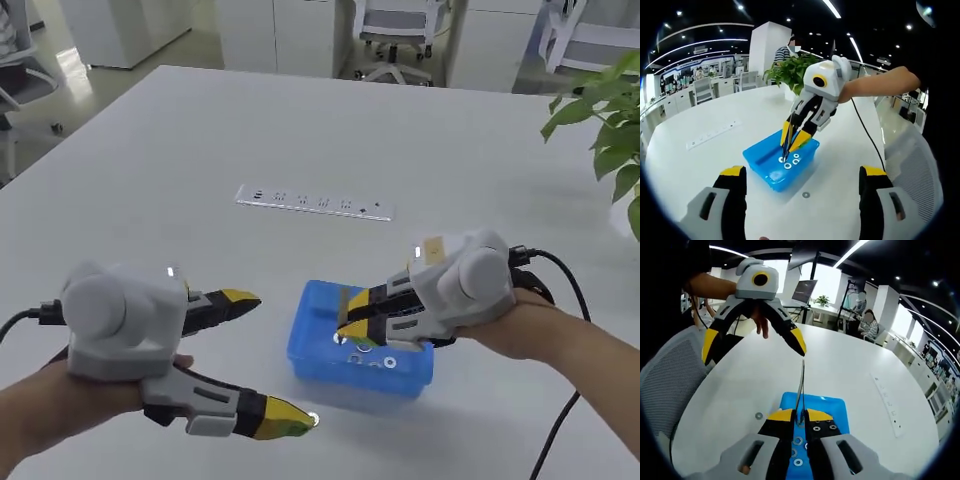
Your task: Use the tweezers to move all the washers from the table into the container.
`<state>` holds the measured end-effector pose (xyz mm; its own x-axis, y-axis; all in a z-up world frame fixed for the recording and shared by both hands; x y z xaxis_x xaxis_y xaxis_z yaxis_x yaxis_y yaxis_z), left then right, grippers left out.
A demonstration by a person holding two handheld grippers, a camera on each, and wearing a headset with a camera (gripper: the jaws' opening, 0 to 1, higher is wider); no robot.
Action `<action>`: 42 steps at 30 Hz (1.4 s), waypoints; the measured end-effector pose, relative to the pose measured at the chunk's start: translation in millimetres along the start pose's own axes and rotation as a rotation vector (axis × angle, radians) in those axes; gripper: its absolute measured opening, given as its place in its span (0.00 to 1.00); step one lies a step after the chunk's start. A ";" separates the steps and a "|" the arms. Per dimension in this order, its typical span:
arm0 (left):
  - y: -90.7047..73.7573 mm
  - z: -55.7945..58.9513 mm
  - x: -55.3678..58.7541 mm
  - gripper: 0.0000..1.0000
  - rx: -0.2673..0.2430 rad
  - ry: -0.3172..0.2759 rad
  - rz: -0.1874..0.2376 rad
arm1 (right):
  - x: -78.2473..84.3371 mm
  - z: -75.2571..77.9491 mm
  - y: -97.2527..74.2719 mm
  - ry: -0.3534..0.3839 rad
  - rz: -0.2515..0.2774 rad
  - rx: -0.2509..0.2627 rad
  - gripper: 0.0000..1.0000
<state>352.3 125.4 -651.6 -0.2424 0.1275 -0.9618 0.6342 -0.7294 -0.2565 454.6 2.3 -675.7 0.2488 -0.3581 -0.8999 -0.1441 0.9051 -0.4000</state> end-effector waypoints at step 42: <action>70.9 -38.3 -12.2 0.14 0.121 0.209 -0.089 | 35.6 4.1 15.2 0.012 -0.007 -0.094 0.09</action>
<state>428.4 97.9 -661.7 -0.1286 0.3218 -0.9380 0.5213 -0.7827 -0.3400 465.1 4.3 -713.0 0.2388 -0.3676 -0.8988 -0.2315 0.8773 -0.4204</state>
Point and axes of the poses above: the centre of the closed fingertips' face, and the gripper's own axes: y roughly forward along the fingers, z roughly to its right, x roughly out of its underside, the point moved 7 cm from there along -y, roughly backward along the fingers, and after that the axes turned 12 degrees about z, right-handed, at the moved point
